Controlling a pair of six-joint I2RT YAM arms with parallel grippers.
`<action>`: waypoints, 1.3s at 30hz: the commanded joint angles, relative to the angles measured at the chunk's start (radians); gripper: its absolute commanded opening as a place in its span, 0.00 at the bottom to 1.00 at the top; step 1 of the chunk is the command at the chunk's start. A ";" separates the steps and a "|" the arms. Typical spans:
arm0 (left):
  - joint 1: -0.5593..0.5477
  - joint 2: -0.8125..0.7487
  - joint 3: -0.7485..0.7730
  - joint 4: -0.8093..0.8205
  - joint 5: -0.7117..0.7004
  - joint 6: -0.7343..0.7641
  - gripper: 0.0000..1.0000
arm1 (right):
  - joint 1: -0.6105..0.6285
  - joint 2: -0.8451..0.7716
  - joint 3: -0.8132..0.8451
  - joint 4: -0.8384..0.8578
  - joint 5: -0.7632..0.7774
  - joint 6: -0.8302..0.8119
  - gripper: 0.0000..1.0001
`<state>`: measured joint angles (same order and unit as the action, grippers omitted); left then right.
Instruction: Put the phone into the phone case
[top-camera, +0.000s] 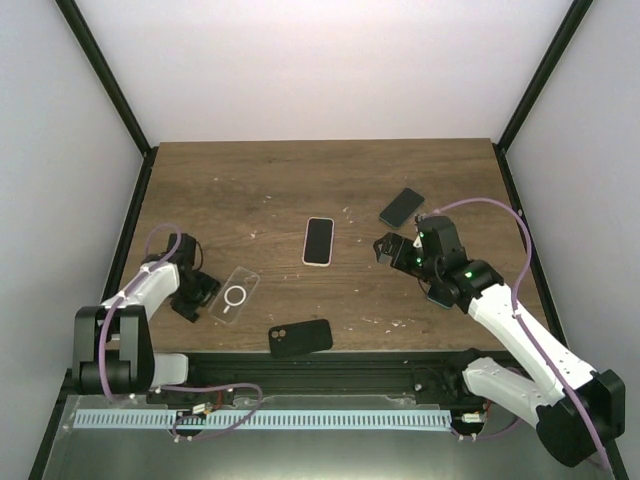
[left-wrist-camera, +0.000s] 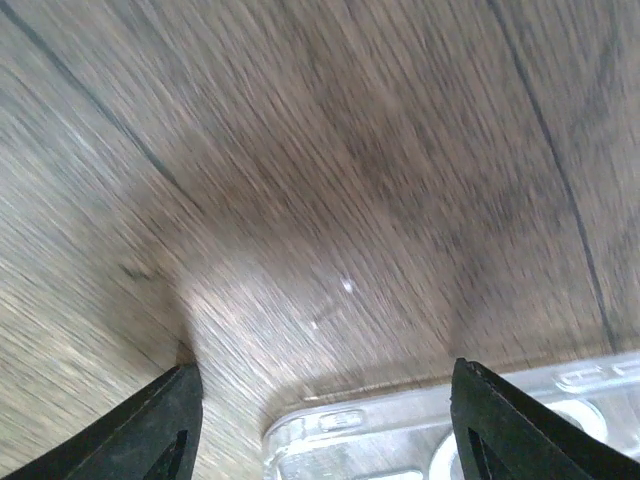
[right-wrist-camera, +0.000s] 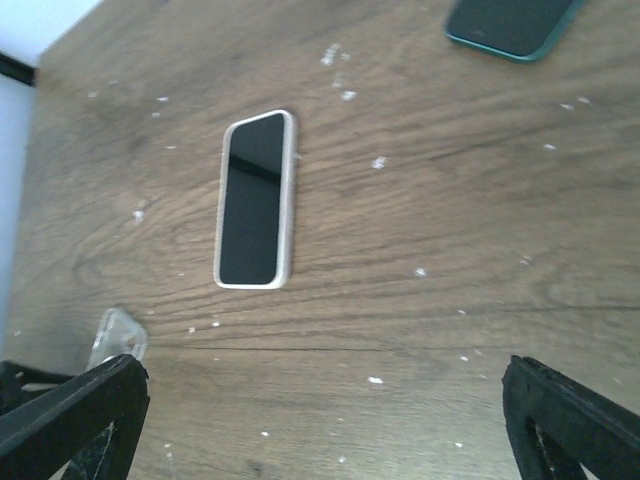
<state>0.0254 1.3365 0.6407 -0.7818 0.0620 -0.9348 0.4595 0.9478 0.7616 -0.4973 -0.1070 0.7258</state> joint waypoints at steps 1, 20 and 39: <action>-0.042 -0.028 -0.066 0.013 0.150 -0.068 0.69 | -0.006 0.009 0.049 -0.116 0.142 0.080 0.99; -0.201 -0.112 -0.080 0.139 0.314 -0.117 0.68 | -0.105 0.302 0.070 -0.209 0.439 0.132 0.98; -0.254 -0.270 0.019 0.208 0.265 0.141 1.00 | -0.348 0.371 -0.047 -0.195 0.374 0.143 1.00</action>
<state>-0.2264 1.0698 0.6342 -0.5938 0.3294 -0.8783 0.1200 1.2892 0.7311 -0.7082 0.2703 0.8543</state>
